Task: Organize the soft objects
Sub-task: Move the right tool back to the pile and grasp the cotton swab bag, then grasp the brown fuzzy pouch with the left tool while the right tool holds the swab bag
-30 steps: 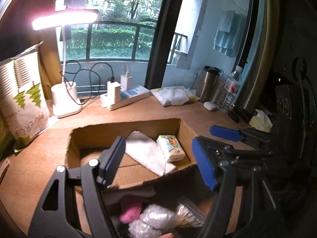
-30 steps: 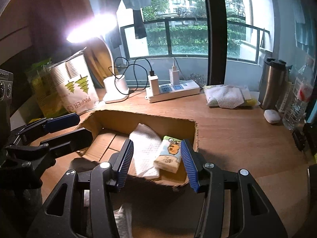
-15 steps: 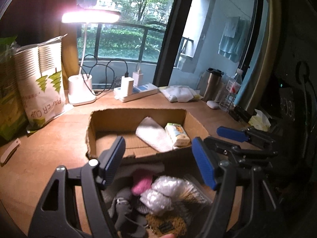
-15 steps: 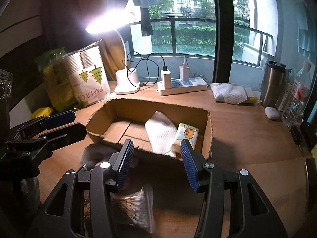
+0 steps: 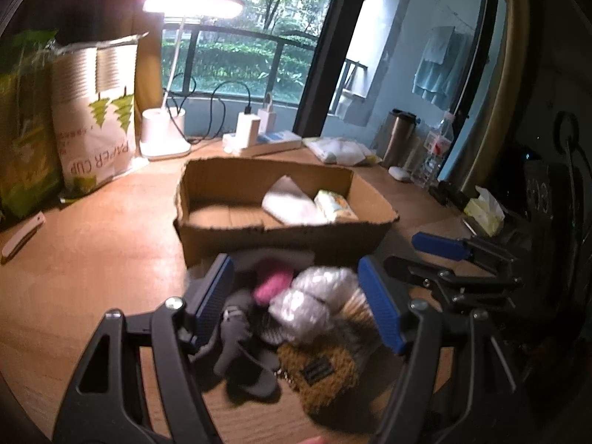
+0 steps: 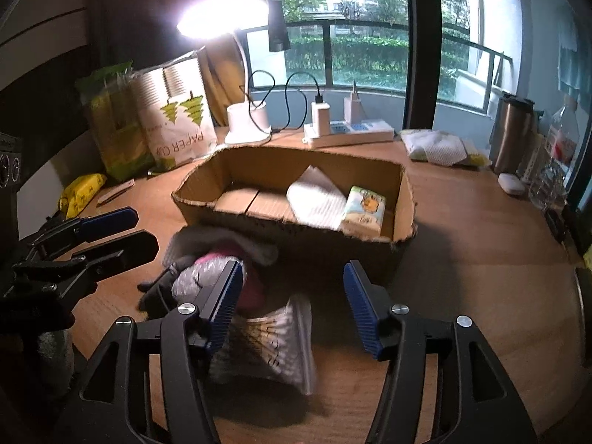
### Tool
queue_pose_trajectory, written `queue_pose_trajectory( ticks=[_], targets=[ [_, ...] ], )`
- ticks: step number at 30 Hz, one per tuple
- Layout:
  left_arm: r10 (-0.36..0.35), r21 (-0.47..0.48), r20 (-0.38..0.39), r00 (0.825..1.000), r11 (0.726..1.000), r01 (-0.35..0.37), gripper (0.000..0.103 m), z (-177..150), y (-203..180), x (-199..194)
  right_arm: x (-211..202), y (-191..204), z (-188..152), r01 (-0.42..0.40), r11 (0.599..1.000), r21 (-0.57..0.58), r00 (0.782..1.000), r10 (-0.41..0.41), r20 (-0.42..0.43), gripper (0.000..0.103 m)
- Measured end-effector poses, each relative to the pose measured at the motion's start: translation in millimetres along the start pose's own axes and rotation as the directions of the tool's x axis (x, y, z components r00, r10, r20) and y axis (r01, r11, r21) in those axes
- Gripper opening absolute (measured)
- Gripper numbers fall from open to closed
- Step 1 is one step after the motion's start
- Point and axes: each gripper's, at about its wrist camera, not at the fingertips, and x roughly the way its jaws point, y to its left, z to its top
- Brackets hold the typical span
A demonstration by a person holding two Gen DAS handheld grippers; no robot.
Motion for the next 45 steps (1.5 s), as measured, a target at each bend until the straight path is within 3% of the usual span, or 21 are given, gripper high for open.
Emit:
queue_pose_trajectory(
  ticks=[6,11,14,33,35,38,45],
  targets=[
    [-0.002,-0.008,-0.031,1.0,1.0,0.001,0.071,-15.6,3.4,4.6,10.1,3.1,-17.8,-0.013,1.0,0.01,0.999,0.013,-0.041,0.061],
    [0.003,-0.014,-0.046,0.999,1.0,-0.004,0.071,-27.5,7.1,7.0,19.4,4.6,-28.5,-0.041,0.999,0.025,0.997,0.042,-0.069,0.073],
    [0.006,-0.024,-0.066,0.998,1.0,-0.008,0.071,-34.2,8.9,11.5,25.1,4.8,-32.8,-0.052,0.998,0.027,0.995,0.054,-0.085,0.075],
    [0.046,0.001,-0.177,0.983,0.999,-0.047,0.072,-56.0,-12.2,32.5,53.8,-4.2,-49.0,-0.182,0.98,0.081,0.973,0.192,-0.129,0.077],
    [0.06,0.005,-0.184,0.981,0.998,-0.061,0.072,-56.4,-14.5,33.7,54.4,-5.6,-49.4,-0.193,0.978,0.083,0.971,0.202,-0.125,0.074],
    [0.08,0.022,-0.195,0.978,0.997,-0.077,0.072,-57.0,-20.9,36.1,51.2,-5.9,-50.9,-0.235,0.969,0.071,0.963,0.242,-0.115,0.06],
    [0.099,0.067,-0.228,0.969,0.994,-0.086,0.072,-56.7,-39.0,48.2,40.4,-18.2,-56.2,-0.218,0.975,0.044,0.972,0.221,-0.084,0.053]
  ],
)
